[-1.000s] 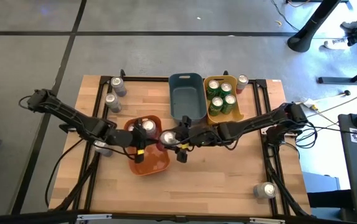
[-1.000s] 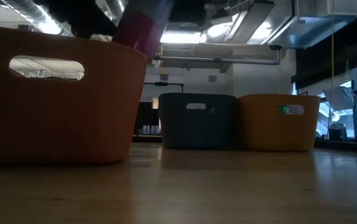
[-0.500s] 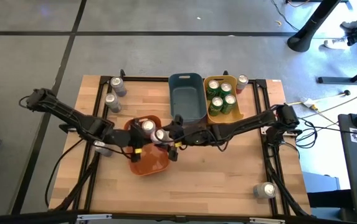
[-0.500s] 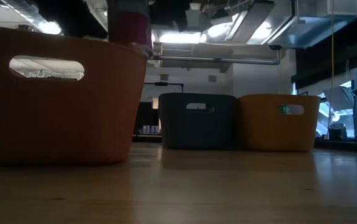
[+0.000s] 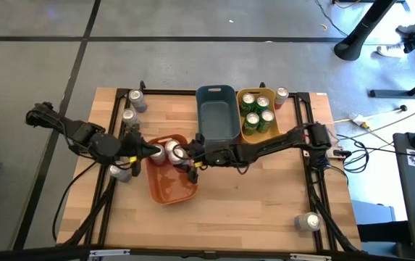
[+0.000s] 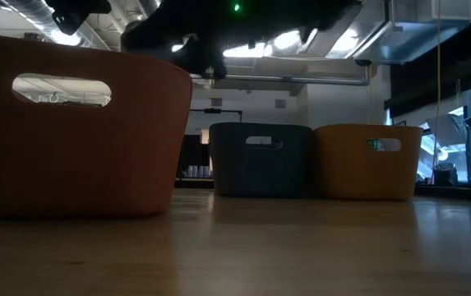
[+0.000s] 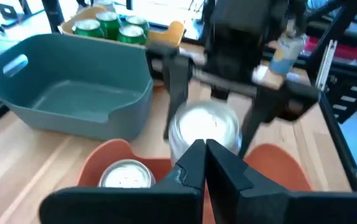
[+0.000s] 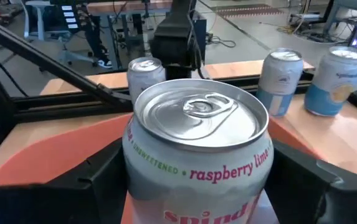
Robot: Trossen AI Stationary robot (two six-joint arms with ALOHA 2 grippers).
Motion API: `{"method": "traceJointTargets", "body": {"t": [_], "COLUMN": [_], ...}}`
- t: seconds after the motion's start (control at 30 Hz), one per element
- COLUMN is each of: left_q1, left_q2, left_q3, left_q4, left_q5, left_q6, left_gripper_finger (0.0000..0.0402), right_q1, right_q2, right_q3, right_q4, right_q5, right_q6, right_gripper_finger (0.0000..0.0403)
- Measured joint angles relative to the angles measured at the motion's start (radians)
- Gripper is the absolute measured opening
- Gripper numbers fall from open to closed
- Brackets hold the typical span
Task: Sort soda cans
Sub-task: Put the pink-white soda can into the orange bin
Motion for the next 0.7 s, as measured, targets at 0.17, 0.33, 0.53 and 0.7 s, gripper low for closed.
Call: {"method": "traceJointTargets", "body": {"t": [0.17, 0.33, 0.53, 0.7], "left_q1": [0.0, 0.0, 0.0, 0.0], "left_q2": [0.002, 0.009, 0.009, 0.009], "left_q3": [-0.003, -0.034, -0.064, -0.076], "left_q4": [0.004, 0.001, 0.004, 0.028], "left_q5": [-0.013, -0.013, -0.013, -0.013], "left_q6": [0.017, 0.0, -0.025, -0.029], "left_gripper_finger": [0.0003, 0.0006, 0.0002, 0.0006], "right_q1": [0.001, 0.002, 0.002, 0.003], "right_q2": [0.082, 0.129, 0.179, 0.206], "right_q3": [-0.001, -0.001, -0.001, -0.002], "right_q4": [0.118, 0.135, 0.14, 0.154], "right_q5": [0.018, 0.046, 0.057, 0.062], "right_q6": [-0.004, -0.004, -0.006, -0.002], "right_gripper_finger": [0.0291, 0.0291, 0.0291, 0.0291]}}
